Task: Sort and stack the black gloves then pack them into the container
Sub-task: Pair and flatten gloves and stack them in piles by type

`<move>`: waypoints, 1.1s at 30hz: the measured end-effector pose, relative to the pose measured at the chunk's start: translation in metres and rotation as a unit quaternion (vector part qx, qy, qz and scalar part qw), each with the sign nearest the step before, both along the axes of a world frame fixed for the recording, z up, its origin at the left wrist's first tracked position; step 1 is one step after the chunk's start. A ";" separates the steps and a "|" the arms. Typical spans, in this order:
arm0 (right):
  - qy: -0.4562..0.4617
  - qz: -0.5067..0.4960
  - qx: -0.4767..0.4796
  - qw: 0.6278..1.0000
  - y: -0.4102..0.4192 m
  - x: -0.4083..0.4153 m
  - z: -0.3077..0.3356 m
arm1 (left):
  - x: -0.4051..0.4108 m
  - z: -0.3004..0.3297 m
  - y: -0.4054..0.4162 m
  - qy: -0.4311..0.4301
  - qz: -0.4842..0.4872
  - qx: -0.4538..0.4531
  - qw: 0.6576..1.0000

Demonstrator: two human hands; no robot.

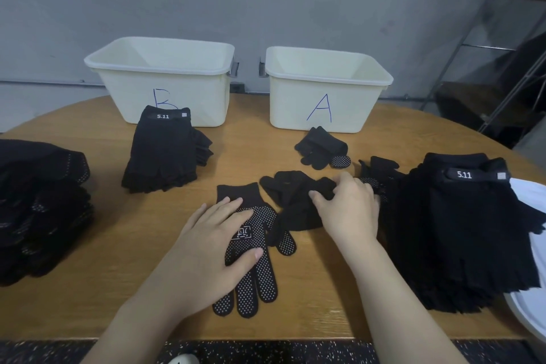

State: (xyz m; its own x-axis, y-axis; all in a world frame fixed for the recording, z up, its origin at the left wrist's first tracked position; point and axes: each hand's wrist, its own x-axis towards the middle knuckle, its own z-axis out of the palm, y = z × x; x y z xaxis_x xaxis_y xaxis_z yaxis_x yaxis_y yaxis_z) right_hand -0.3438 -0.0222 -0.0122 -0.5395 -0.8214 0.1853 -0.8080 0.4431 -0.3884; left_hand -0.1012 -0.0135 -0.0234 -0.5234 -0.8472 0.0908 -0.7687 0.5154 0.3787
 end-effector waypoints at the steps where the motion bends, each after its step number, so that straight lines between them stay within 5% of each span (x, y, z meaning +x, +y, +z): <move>1: -0.014 -0.001 -0.001 1.000 -0.001 -0.001 0.001 | 0.001 0.001 0.000 0.004 0.004 0.001 1.000; 6: -0.128 0.012 0.007 0.992 -0.003 -0.003 0.002 | 0.002 0.005 0.002 0.018 0.027 -0.007 0.999; 12: -0.220 0.161 -0.087 0.958 0.010 0.007 0.018 | -0.006 0.014 0.009 0.096 0.043 -0.020 0.994; 21: -0.345 0.369 -0.148 0.850 0.035 0.029 0.053 | -0.022 0.036 0.014 0.270 0.051 -0.032 0.961; 28: -0.507 0.330 -0.229 0.763 0.034 0.035 0.064 | -0.013 0.046 0.012 0.439 0.053 0.051 0.895; 30: -0.561 0.339 -0.189 0.732 0.032 0.035 0.065 | -0.008 0.050 0.012 0.468 0.061 0.065 0.879; 33: -0.561 0.342 -0.108 0.746 0.030 0.037 0.062 | 0.002 0.052 0.013 0.491 0.074 0.092 0.863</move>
